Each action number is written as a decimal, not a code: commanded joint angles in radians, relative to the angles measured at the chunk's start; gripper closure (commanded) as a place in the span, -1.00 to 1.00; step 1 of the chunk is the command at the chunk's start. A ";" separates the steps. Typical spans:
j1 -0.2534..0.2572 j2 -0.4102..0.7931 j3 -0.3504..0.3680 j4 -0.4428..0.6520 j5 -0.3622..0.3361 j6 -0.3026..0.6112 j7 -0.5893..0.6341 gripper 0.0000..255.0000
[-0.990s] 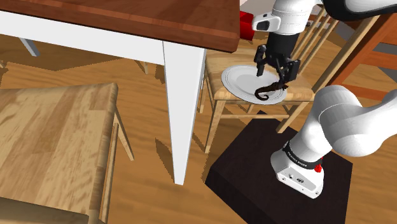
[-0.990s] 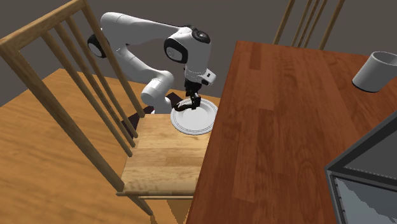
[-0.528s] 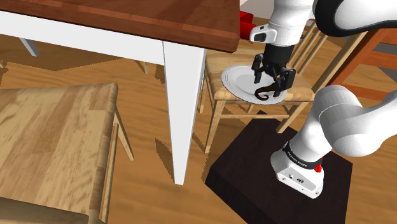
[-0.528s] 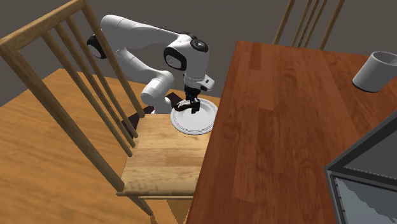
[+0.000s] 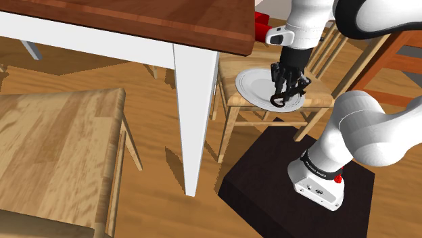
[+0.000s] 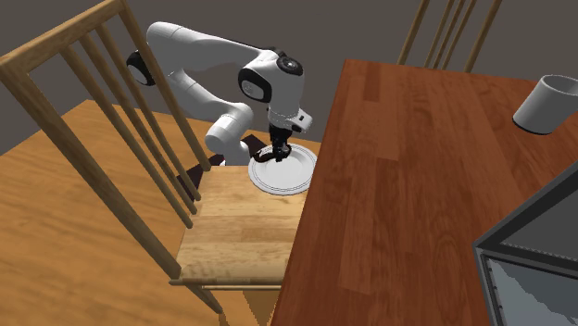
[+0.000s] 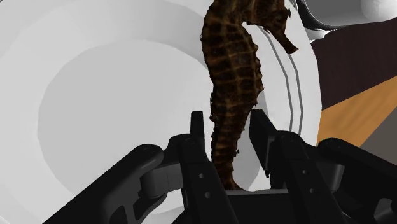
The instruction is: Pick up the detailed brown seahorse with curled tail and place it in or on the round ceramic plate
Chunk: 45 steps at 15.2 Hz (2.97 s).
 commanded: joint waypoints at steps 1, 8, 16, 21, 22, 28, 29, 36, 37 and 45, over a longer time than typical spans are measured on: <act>0.000 0.001 0.000 -0.002 0.001 -0.002 0.000 1.00; 0.000 0.001 0.000 -0.003 0.001 -0.002 0.000 1.00; 0.007 0.015 0.014 0.111 0.016 -0.101 -0.003 1.00; 0.011 0.031 0.022 0.187 0.023 -0.160 -0.005 1.00; 0.011 0.035 0.023 0.202 0.025 -0.172 -0.005 1.00; 0.021 0.263 -0.056 0.344 -0.011 -0.079 -0.069 1.00; 0.020 0.261 -0.057 0.330 -0.013 -0.066 -0.068 1.00; 0.009 0.255 -0.065 0.231 -0.021 0.026 -0.067 1.00; 0.007 0.255 -0.065 0.218 -0.021 0.039 -0.068 1.00; 0.006 0.257 -0.075 0.158 -0.030 0.101 -0.064 1.00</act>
